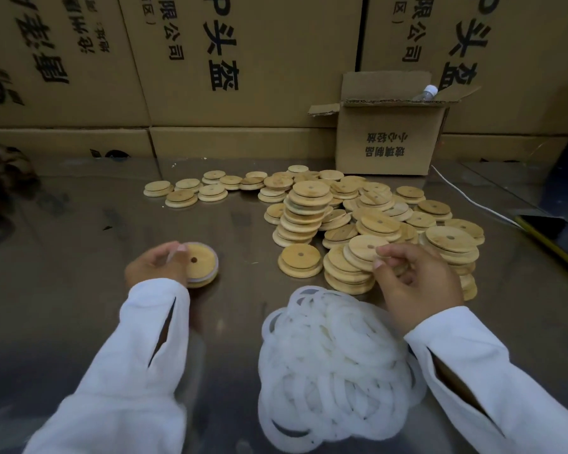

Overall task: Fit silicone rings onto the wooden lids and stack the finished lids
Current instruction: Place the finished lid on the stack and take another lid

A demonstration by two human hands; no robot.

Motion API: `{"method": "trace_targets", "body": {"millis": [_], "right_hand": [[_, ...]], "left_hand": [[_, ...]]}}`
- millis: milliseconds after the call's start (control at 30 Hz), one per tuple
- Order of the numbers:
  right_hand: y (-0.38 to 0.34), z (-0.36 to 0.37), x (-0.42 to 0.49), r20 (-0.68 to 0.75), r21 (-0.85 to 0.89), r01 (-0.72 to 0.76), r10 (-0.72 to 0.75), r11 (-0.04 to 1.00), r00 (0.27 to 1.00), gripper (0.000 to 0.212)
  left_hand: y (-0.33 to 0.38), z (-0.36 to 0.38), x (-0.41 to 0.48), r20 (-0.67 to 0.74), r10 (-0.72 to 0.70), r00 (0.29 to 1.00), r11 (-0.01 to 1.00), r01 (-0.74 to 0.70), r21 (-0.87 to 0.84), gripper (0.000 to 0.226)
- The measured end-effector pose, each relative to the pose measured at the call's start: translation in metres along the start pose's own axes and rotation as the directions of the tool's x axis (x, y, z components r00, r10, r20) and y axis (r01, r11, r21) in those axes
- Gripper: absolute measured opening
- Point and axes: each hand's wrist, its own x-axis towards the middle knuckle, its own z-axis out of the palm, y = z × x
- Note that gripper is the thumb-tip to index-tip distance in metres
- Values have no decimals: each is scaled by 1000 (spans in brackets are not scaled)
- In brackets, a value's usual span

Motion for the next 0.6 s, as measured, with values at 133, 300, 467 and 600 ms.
{"method": "trace_targets", "body": {"millis": [133, 300, 467, 600], "right_hand": [[5, 1, 3, 1, -5, 3, -3, 1000, 1000, 11], [12, 3, 7, -3, -97, 33, -34, 995, 999, 15], [14, 6, 7, 25, -193, 90, -87, 977, 996, 21], [14, 8, 9, 20, -251, 78, -76, 965, 997, 29]], "left_hand": [[-4, 2, 10, 36, -41, 999, 992, 36, 117, 38], [-9, 5, 7, 83, 112, 990, 933, -134, 334, 42], [-2, 6, -4, 82, 261, 962, 839, -268, 473, 34], [11, 15, -32, 107, 546, 831, 790, -553, 266, 22]]}}
